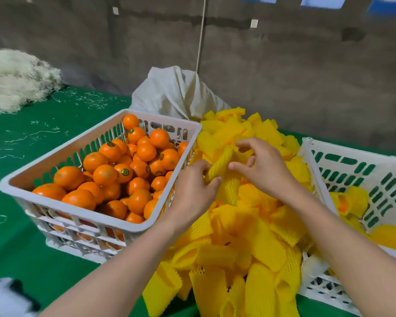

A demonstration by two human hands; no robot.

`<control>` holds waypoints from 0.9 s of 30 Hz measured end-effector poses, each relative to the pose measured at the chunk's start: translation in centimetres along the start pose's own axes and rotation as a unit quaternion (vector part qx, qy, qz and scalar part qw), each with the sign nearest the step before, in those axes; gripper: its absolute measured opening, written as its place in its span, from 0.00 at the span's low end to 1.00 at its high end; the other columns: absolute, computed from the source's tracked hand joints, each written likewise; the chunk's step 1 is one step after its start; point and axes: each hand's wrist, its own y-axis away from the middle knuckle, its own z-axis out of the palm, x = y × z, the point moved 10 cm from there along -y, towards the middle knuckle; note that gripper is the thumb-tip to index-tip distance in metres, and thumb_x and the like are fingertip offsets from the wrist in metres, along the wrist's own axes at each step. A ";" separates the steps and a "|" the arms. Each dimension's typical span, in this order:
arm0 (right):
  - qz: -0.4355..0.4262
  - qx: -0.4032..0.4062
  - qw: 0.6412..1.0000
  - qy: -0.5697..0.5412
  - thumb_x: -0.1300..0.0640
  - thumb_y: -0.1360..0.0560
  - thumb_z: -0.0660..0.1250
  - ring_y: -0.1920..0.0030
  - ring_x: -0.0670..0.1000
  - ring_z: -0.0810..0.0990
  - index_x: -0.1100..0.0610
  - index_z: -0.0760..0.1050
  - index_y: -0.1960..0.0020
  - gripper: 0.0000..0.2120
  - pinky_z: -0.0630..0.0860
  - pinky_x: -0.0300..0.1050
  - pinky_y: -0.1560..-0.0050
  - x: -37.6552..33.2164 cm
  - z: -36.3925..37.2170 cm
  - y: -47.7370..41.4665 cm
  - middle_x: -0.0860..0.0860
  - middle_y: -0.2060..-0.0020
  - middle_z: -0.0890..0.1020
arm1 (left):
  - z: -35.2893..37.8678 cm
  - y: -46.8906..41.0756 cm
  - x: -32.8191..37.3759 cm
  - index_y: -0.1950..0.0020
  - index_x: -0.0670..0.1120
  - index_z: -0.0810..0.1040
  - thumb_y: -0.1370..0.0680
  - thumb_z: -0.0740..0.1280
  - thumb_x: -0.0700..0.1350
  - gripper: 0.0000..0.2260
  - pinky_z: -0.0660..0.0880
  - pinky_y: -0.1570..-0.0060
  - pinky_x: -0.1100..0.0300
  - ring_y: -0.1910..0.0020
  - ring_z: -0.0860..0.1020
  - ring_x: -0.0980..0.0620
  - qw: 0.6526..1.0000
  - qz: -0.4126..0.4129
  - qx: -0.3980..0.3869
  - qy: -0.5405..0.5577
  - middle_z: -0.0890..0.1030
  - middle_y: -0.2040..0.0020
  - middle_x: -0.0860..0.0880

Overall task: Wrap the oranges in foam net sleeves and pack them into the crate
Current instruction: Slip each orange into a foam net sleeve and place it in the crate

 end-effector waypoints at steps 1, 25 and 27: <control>0.006 0.016 1.000 0.006 0.55 0.31 0.74 0.57 0.48 0.73 0.59 0.77 0.46 0.17 0.66 0.39 0.53 -0.3 0.3 0.0 0.52 0.50 0.78 | -0.5 0.0 -0.6 0.56 0.45 0.73 0.25 0.70 0.44 0.07 0.76 0.68 0.44 0.70 0.78 0.50 1.000 -0.014 0.005 0.010 0.74 0.65 0.49; 0.097 0.020 0.956 -0.276 0.63 0.30 0.72 0.66 0.45 0.66 0.53 0.69 0.64 0.13 0.64 0.36 0.66 -3.7 6.3 -2.8 0.48 0.69 0.69 | -5.3 -5.2 -3.8 0.60 0.39 0.71 0.24 0.68 0.48 0.14 0.62 0.67 0.67 0.68 0.65 0.58 0.977 0.123 -0.167 0.058 0.68 0.67 0.49; 0.059 0.045 0.968 -0.241 0.64 0.30 0.72 0.65 0.46 0.67 0.50 0.67 0.64 0.15 0.65 0.40 0.64 -4.4 5.4 -2.8 0.46 0.68 0.69 | -5.2 -6.0 -5.8 0.60 0.35 0.73 0.21 0.62 0.54 0.22 0.69 0.61 0.62 0.65 0.73 0.53 0.956 0.008 -0.215 0.200 0.74 0.64 0.45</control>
